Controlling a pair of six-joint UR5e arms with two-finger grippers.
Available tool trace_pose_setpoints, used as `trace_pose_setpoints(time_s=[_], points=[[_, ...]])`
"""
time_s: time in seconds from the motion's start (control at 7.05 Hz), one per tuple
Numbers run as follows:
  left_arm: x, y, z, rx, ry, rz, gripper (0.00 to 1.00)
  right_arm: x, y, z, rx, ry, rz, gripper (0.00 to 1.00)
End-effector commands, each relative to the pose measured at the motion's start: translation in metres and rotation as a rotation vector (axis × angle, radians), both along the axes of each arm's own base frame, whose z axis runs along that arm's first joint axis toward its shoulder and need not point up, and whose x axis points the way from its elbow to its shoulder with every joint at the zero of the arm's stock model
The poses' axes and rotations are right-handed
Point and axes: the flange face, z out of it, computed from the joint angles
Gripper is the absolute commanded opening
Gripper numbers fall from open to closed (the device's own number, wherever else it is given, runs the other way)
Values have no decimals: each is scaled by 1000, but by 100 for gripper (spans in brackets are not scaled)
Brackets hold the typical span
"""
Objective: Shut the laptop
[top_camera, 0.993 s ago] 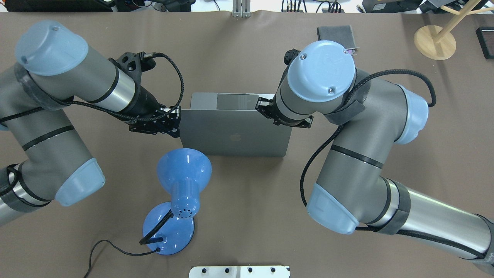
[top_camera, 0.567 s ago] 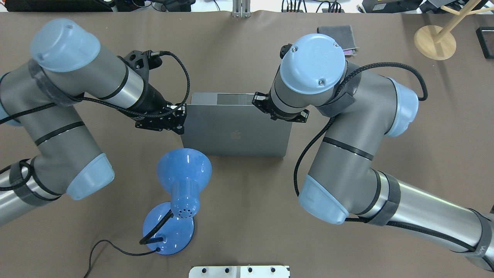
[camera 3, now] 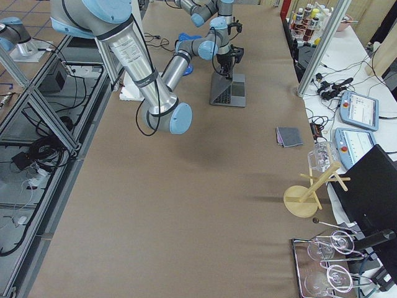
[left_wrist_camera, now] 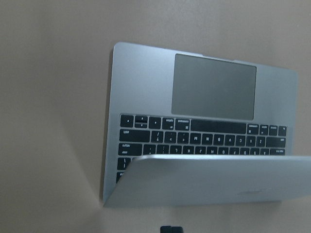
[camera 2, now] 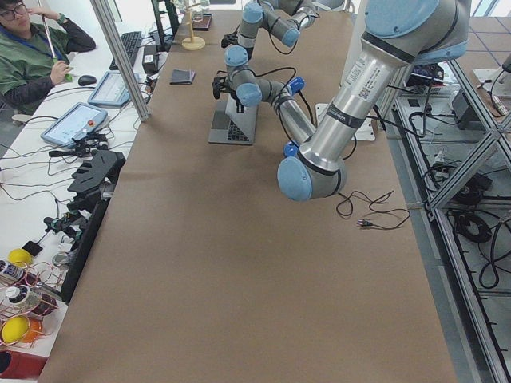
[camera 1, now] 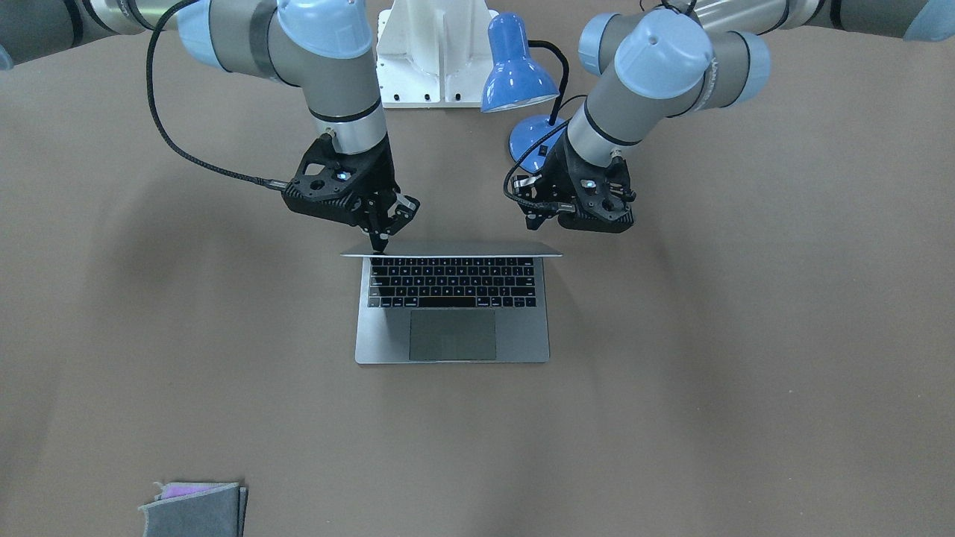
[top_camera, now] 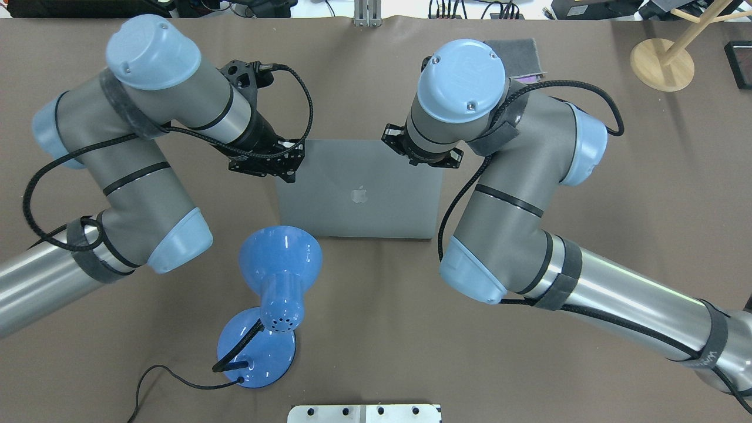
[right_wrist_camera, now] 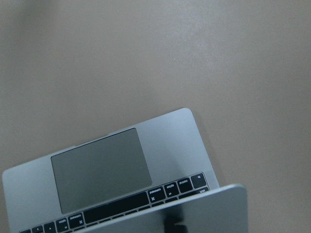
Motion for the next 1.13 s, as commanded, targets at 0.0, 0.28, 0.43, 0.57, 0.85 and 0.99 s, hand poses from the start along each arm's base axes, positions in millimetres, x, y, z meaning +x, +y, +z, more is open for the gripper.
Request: trace_pose_setpoints(time_s=[0.0, 0.28, 0.43, 0.57, 0.85, 0.99], points=[[3, -28, 1, -2, -20, -23, 0, -10, -15, 5, -8, 19, 4, 0], [10, -63, 12, 39, -74, -35, 0, -16, -26, 11, -12, 41, 2, 0], [19, -75, 10, 37, -88, -46, 0, -20, -32, 14, -6, 32, 5, 0], [31, -91, 15, 40, -103, -62, 0, -28, -41, 24, -2, 29, 10, 0], [47, -110, 34, 50, -125, -87, 0, -44, -58, 29, -7, 35, 14, 0], [50, -111, 39, 47, -131, -85, 0, -59, -72, 30, -12, 44, 18, 0]])
